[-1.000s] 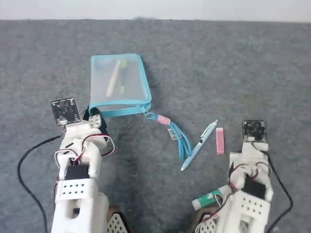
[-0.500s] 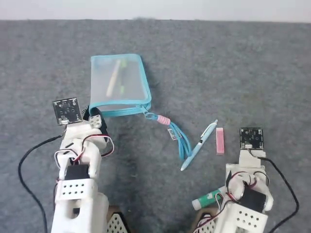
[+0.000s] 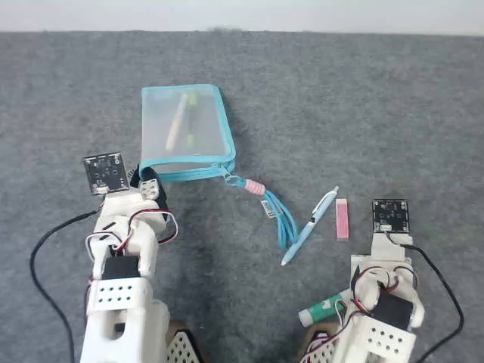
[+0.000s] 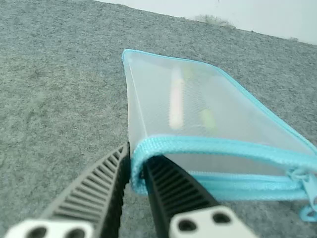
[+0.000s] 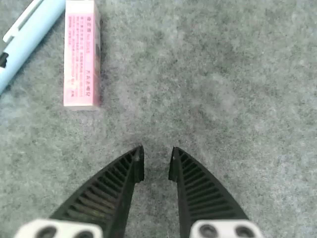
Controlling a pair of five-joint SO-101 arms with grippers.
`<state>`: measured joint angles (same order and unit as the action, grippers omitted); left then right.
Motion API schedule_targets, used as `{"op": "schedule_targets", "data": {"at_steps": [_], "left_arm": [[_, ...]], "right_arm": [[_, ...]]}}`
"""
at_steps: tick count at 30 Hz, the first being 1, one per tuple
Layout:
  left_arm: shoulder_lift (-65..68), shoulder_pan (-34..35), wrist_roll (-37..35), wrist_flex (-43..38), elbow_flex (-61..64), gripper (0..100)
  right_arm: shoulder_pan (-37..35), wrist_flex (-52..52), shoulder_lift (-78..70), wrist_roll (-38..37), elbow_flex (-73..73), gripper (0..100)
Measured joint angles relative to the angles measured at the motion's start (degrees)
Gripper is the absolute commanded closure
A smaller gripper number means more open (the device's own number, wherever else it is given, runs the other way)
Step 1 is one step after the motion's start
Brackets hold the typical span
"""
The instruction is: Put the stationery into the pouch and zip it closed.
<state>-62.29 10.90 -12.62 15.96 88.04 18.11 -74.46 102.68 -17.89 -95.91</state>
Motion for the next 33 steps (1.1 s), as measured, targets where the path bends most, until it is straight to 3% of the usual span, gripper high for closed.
{"op": "schedule_targets", "data": {"at_steps": [33], "left_arm": [[0.0, -0.9, 0.0, 1.3, 0.0, 99]], "right_arm": [[-0.2, 0.0, 0.1, 0.0, 0.0, 91.5]]}}
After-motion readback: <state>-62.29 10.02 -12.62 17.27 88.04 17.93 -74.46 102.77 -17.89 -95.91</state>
